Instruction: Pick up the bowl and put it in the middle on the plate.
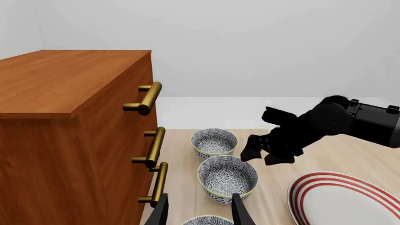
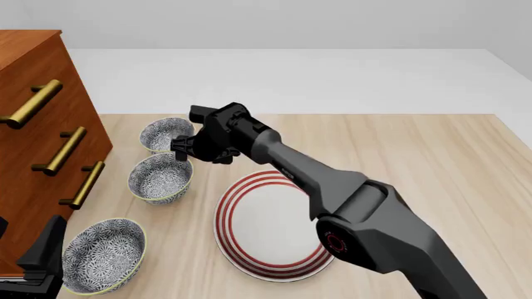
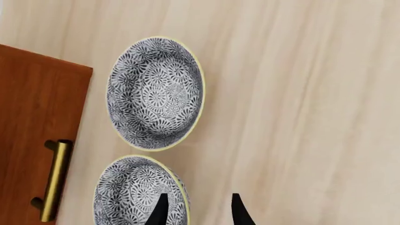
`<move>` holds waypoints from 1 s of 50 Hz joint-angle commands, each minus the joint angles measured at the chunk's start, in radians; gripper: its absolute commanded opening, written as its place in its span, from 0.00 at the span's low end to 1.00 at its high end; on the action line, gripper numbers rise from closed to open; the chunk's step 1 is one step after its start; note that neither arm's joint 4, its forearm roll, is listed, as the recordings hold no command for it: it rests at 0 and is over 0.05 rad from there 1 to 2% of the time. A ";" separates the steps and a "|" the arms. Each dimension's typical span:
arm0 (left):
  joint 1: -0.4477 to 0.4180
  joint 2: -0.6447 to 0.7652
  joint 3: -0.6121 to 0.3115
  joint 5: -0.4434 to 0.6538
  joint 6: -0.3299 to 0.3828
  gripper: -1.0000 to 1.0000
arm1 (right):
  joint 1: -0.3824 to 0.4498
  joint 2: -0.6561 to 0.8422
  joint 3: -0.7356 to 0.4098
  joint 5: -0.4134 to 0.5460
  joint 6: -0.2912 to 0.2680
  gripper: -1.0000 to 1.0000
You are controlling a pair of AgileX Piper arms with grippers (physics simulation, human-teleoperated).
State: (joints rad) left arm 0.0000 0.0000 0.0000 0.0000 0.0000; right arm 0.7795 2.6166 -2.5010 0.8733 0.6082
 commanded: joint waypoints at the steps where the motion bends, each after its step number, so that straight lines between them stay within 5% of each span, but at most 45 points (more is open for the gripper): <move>1: 0.000 0.000 0.000 0.000 0.000 1.00 | 0.003 -0.002 0.036 -0.018 -0.001 1.00; 50: 0.000 0.000 0.000 0.000 0.000 1.00 | 0.035 0.019 0.107 -0.061 -0.001 1.00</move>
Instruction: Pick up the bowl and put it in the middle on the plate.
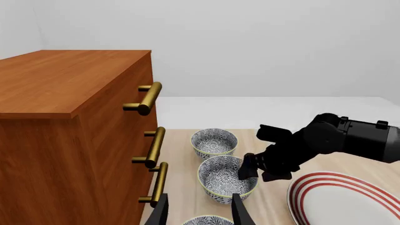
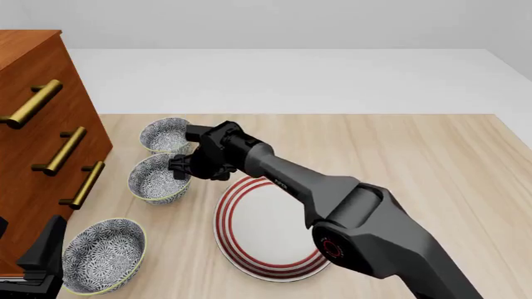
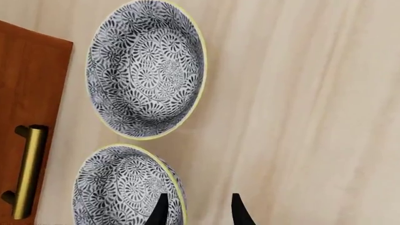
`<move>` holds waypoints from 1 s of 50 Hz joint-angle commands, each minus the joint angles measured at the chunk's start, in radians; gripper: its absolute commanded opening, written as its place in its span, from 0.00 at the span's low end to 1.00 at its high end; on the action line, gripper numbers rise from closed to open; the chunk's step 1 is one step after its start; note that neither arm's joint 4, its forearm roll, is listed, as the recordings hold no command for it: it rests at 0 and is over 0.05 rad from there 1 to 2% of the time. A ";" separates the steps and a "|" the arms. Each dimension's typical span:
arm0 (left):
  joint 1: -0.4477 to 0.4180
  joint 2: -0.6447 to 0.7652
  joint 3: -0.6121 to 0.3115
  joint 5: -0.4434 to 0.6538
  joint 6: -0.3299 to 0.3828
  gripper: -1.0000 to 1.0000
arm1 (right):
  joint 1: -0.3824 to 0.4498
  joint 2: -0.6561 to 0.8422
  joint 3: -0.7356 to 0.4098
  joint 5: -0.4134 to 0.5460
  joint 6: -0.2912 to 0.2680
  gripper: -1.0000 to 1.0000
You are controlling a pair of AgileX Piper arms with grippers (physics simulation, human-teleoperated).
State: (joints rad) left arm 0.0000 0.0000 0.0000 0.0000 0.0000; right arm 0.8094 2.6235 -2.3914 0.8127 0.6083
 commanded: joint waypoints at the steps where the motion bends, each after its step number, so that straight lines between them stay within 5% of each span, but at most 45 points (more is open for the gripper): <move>1: 0.000 0.000 0.000 0.000 0.000 1.00 | 0.005 0.013 -0.003 0.001 -0.001 1.00; 8: 0.000 0.000 0.000 0.000 0.000 1.00 | 0.004 0.011 -0.005 0.007 -0.013 1.00; 9: 0.000 0.000 0.000 0.000 0.000 1.00 | 0.013 0.011 -0.002 0.006 -0.004 0.00; 10: 0.000 0.000 0.000 0.000 0.000 1.00 | -0.007 0.013 -0.020 0.023 -0.035 0.00; 32: 0.000 0.000 0.000 0.000 0.000 1.00 | 0.024 -0.069 0.080 -0.036 -0.021 0.00; 50: 0.000 0.000 0.000 0.000 0.000 1.00 | 0.005 -0.542 0.633 -0.264 0.002 0.00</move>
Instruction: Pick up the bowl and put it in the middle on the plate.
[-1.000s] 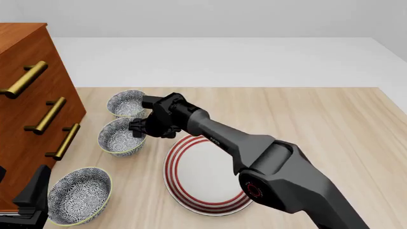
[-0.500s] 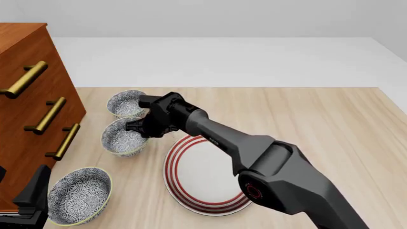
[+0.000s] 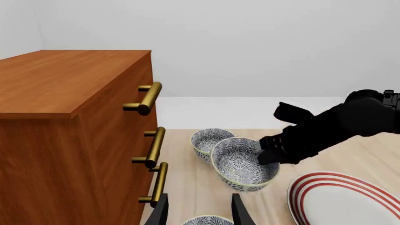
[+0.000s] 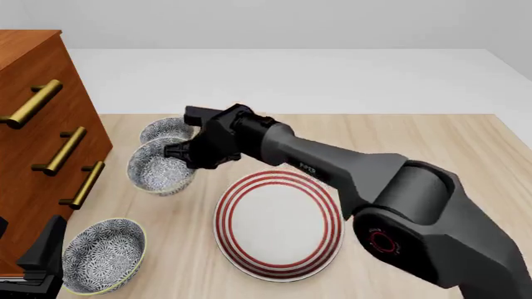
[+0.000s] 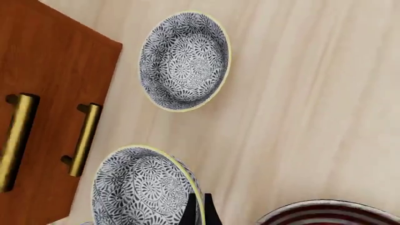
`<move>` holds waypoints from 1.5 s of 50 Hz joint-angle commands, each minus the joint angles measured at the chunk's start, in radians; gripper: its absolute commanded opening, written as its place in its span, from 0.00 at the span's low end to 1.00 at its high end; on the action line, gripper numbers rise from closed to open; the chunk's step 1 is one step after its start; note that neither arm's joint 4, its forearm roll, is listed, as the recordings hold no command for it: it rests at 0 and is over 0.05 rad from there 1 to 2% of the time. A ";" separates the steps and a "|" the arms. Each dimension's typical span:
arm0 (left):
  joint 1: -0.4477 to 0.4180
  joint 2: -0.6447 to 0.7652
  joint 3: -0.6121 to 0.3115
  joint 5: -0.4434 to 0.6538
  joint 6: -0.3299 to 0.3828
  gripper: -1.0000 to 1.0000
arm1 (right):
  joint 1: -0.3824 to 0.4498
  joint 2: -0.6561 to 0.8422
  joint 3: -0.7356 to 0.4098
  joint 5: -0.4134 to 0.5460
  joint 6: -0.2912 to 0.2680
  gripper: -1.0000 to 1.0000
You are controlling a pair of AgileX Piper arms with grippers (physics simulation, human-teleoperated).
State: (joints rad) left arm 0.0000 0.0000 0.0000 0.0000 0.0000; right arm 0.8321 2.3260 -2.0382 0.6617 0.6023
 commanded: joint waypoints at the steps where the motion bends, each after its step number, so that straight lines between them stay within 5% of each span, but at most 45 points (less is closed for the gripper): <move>1: 0.000 0.000 0.000 0.000 0.000 1.00 | -0.029 -0.290 0.325 -0.127 0.001 0.00; 18: 0.000 0.000 0.000 0.000 0.000 1.00 | -0.232 -0.666 0.741 -0.201 -0.081 0.00; 31: 0.000 0.000 0.000 0.000 0.000 1.00 | -0.334 -0.814 1.014 -0.269 -0.056 0.00; 47: 0.000 0.000 0.000 0.000 0.000 1.00 | -0.315 -0.823 1.167 -0.341 -0.025 0.00; 75: 0.000 0.000 0.000 0.000 0.000 1.00 | -0.282 -0.682 1.210 -0.434 -0.006 0.00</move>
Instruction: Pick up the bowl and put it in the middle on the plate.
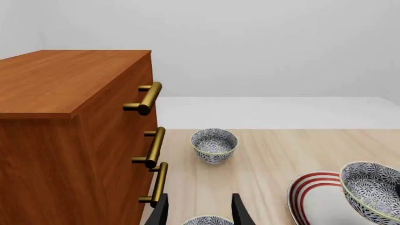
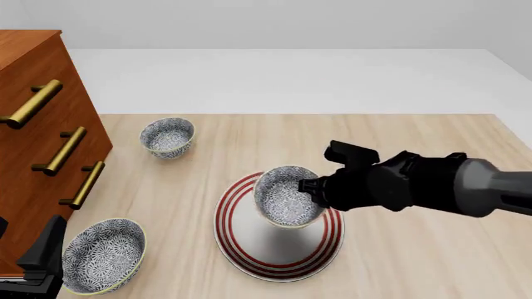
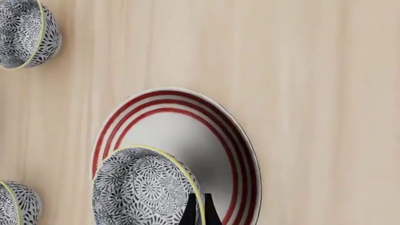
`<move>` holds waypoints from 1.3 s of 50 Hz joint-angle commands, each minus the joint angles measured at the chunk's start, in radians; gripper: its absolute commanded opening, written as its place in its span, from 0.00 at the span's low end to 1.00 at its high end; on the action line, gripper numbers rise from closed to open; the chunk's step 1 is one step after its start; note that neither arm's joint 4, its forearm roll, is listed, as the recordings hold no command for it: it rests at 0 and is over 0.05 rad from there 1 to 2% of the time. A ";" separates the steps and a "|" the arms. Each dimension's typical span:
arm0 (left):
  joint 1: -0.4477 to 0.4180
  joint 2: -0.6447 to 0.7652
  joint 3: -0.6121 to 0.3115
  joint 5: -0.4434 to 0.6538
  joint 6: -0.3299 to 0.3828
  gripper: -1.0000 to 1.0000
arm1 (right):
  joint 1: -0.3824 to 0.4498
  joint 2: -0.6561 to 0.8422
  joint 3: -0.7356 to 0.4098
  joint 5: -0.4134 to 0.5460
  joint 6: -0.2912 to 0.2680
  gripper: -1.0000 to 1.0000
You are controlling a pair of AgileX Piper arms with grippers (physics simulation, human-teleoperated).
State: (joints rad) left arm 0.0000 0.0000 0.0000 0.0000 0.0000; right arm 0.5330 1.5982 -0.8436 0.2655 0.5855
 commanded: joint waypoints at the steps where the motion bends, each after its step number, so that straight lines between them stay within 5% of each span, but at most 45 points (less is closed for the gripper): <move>1: 0.000 0.000 0.000 0.000 0.000 1.00 | 0.019 0.050 0.015 -0.039 0.011 0.00; 60: 0.000 0.000 0.000 0.000 0.000 1.00 | 0.025 0.104 0.021 -0.078 0.022 0.00; 61: 0.000 0.000 0.000 0.000 0.000 1.00 | 0.026 0.102 0.022 -0.078 0.025 1.00; 65: 0.000 0.000 0.000 0.000 0.000 1.00 | 0.042 0.105 0.028 -0.085 0.047 1.00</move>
State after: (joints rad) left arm 0.0000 0.0000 0.0000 0.0000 0.0000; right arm 0.5643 1.7008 -0.8198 0.1850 0.6167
